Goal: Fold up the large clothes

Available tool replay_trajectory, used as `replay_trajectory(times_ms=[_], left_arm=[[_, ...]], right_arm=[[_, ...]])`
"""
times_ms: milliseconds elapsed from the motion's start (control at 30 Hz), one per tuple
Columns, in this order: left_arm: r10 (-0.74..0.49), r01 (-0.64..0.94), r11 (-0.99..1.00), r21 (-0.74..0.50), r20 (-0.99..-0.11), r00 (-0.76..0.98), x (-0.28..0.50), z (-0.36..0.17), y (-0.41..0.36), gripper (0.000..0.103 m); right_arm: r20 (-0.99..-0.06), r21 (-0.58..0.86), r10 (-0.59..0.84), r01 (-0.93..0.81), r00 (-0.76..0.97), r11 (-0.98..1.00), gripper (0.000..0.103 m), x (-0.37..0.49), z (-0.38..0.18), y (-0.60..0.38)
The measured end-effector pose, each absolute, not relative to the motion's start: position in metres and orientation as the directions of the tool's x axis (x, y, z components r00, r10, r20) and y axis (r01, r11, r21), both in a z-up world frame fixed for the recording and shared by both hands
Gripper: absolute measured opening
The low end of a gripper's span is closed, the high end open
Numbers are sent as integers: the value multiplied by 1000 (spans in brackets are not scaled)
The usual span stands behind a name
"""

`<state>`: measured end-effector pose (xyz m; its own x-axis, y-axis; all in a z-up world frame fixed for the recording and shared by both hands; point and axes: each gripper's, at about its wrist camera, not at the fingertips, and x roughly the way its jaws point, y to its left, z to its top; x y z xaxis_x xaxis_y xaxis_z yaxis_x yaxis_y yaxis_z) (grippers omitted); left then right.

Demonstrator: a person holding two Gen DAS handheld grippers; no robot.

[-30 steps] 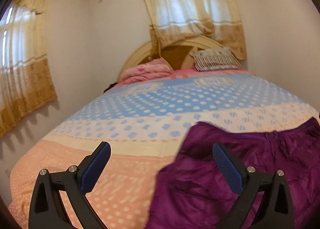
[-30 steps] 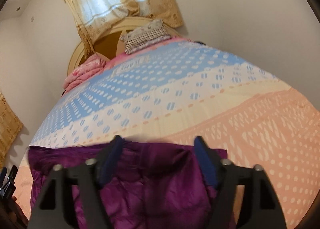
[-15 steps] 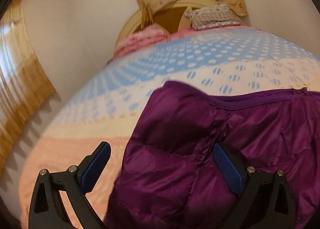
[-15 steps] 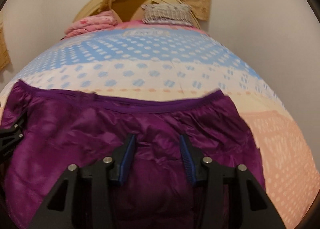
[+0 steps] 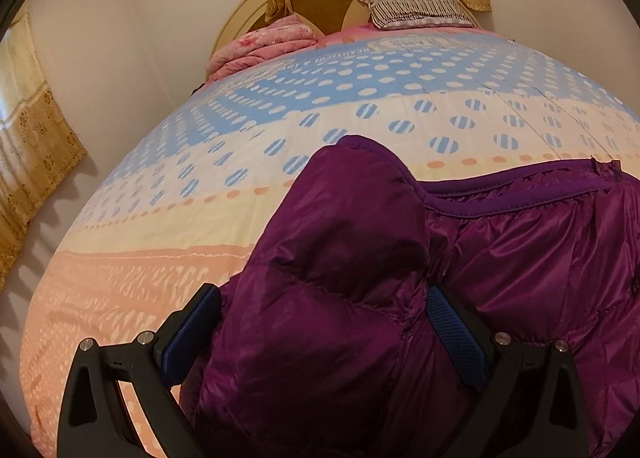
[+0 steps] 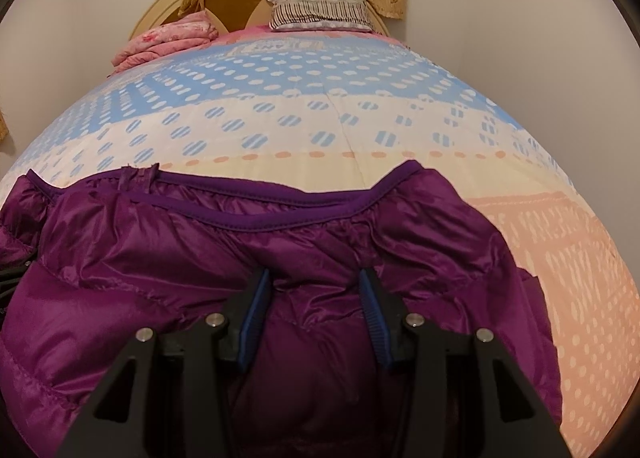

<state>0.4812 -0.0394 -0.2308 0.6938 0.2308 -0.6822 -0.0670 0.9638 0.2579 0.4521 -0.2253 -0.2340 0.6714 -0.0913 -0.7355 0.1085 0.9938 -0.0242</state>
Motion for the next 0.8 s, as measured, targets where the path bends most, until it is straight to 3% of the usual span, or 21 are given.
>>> replay_trajectory(times_ms=[800], left_arm=[[249, -67, 958, 281, -688, 682, 477, -232, -38, 102]], right_arm=[[-762, -119, -160, 107, 628, 987, 51, 464, -243, -214]])
